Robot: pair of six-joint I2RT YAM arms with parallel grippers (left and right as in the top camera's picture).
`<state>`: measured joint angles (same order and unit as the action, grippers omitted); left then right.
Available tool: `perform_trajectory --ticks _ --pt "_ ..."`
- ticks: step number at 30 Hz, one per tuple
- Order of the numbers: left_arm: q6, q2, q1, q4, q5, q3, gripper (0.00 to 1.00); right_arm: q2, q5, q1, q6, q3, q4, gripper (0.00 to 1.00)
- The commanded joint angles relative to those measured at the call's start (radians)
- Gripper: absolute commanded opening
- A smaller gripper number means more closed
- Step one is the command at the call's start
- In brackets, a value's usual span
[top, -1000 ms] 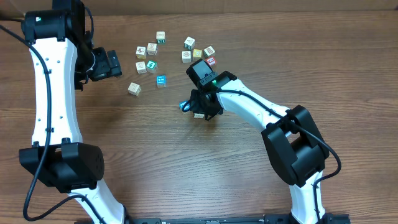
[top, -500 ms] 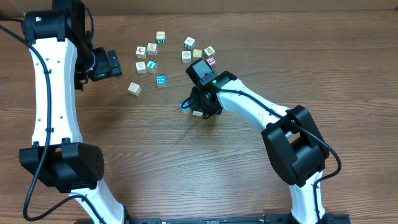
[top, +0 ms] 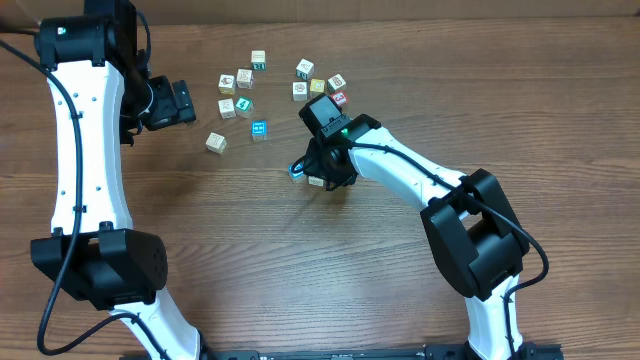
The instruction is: Form a circle
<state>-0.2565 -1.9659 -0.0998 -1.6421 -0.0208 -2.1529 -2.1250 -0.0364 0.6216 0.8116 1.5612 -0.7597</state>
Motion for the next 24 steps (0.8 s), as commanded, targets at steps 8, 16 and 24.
perform_trajectory --ticks 8,16,24 --pt "-0.013 -0.009 0.003 0.001 -0.013 -0.002 0.99 0.036 0.036 -0.035 0.003 -0.006 0.042 0.46" --pt "-0.013 -0.009 0.003 0.001 -0.013 -0.002 0.99 0.036 0.035 -0.090 -0.002 -0.006 0.082 0.40" --pt "-0.013 -0.009 0.003 0.001 -0.013 -0.002 0.99 0.036 0.035 -0.111 -0.010 -0.006 -0.018 0.04"
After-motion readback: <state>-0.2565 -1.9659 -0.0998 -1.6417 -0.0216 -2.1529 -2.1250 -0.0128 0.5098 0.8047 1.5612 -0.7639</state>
